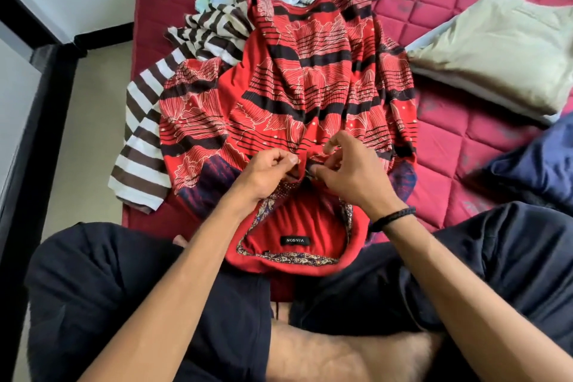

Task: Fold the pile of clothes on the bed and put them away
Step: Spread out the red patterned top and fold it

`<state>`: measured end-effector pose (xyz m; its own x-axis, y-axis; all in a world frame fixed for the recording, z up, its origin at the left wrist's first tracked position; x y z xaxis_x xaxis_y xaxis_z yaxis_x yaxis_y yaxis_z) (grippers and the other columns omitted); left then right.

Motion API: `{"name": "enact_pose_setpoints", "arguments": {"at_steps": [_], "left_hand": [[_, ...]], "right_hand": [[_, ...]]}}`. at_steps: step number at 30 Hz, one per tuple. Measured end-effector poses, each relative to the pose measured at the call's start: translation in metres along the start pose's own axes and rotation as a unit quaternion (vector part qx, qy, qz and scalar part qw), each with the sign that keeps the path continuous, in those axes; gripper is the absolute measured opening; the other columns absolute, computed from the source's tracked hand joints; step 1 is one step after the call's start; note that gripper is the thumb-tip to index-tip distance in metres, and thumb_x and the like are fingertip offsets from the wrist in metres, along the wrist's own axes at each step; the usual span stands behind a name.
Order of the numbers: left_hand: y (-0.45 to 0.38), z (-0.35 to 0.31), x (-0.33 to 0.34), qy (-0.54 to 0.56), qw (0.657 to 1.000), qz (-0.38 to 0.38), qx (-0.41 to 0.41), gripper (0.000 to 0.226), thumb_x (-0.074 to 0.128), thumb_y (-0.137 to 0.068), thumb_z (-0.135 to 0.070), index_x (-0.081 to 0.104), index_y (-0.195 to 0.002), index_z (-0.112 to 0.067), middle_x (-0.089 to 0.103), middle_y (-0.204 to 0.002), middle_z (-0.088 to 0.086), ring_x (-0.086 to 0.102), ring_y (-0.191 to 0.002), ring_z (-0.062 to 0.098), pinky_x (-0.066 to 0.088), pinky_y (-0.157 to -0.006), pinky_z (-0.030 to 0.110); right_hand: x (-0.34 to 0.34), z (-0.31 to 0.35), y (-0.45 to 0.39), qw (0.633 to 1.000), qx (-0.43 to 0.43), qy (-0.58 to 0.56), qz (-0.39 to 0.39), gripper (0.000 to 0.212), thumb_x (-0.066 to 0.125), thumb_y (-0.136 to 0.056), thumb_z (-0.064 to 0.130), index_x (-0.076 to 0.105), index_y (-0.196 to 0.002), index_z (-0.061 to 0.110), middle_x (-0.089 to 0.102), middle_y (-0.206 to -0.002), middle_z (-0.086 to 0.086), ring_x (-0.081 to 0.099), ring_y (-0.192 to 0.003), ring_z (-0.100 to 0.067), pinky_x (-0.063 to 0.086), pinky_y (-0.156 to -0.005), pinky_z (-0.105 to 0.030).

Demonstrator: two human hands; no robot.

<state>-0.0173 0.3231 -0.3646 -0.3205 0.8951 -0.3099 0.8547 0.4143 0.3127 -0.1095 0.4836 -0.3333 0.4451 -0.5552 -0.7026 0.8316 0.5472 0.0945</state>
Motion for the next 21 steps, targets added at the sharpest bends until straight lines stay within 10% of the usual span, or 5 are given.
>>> {"name": "enact_pose_setpoints", "arguments": {"at_steps": [3,8,13,21], "left_hand": [[0.012,-0.002,-0.005,-0.194,0.980,0.025,0.020,0.037,0.061,-0.076,-0.074,0.068,-0.092,-0.041,0.074,-0.092,-0.010,0.070,-0.089,0.010,0.055,-0.086,0.033],[0.070,0.005,-0.005,-0.440,0.896,0.004,0.056,0.039,0.076,-0.080,-0.059,0.066,-0.109,-0.035,0.076,-0.102,-0.001,0.070,-0.103,0.028,0.055,-0.082,0.040],[0.120,-0.009,0.001,-0.423,0.894,-0.102,0.106,0.033,0.077,-0.083,-0.051,0.060,-0.103,-0.031,0.066,-0.098,-0.007,0.068,-0.096,0.024,0.053,-0.074,0.039],[0.156,0.033,0.037,-0.354,0.925,-0.001,0.137,0.021,0.060,-0.094,-0.043,0.067,-0.108,-0.029,0.059,-0.104,-0.011,0.065,-0.094,0.019,0.054,-0.076,0.042]], "right_hand": [[0.000,-0.015,0.022,0.989,0.009,0.134,0.061,0.053,0.089,-0.066,0.051,0.064,-0.102,0.020,0.070,-0.096,-0.002,0.065,-0.095,-0.029,0.048,-0.077,-0.037],[-0.008,-0.022,0.070,0.975,0.021,0.219,0.025,0.044,0.078,-0.079,0.029,0.062,-0.119,0.023,0.069,-0.113,-0.004,0.064,-0.110,-0.035,0.051,-0.077,-0.043],[-0.001,0.026,0.132,0.932,-0.123,0.339,-0.045,0.039,0.081,-0.063,0.021,0.066,-0.099,0.021,0.062,-0.086,-0.004,0.062,-0.084,-0.035,0.042,-0.068,-0.044],[0.028,0.056,0.172,0.921,-0.184,0.337,0.072,0.011,0.067,-0.052,0.016,0.062,-0.061,0.020,0.058,-0.053,-0.004,0.064,-0.058,-0.033,0.057,-0.075,-0.057]]}}
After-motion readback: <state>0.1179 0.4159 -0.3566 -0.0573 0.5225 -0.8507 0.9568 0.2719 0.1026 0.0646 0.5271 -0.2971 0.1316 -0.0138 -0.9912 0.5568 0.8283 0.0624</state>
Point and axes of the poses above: each hand's wrist, its own y-axis away from the middle knuckle, its own x-axis out of the palm, z = x × y, the point moved 7 cm from there along -y, towards the middle knuckle
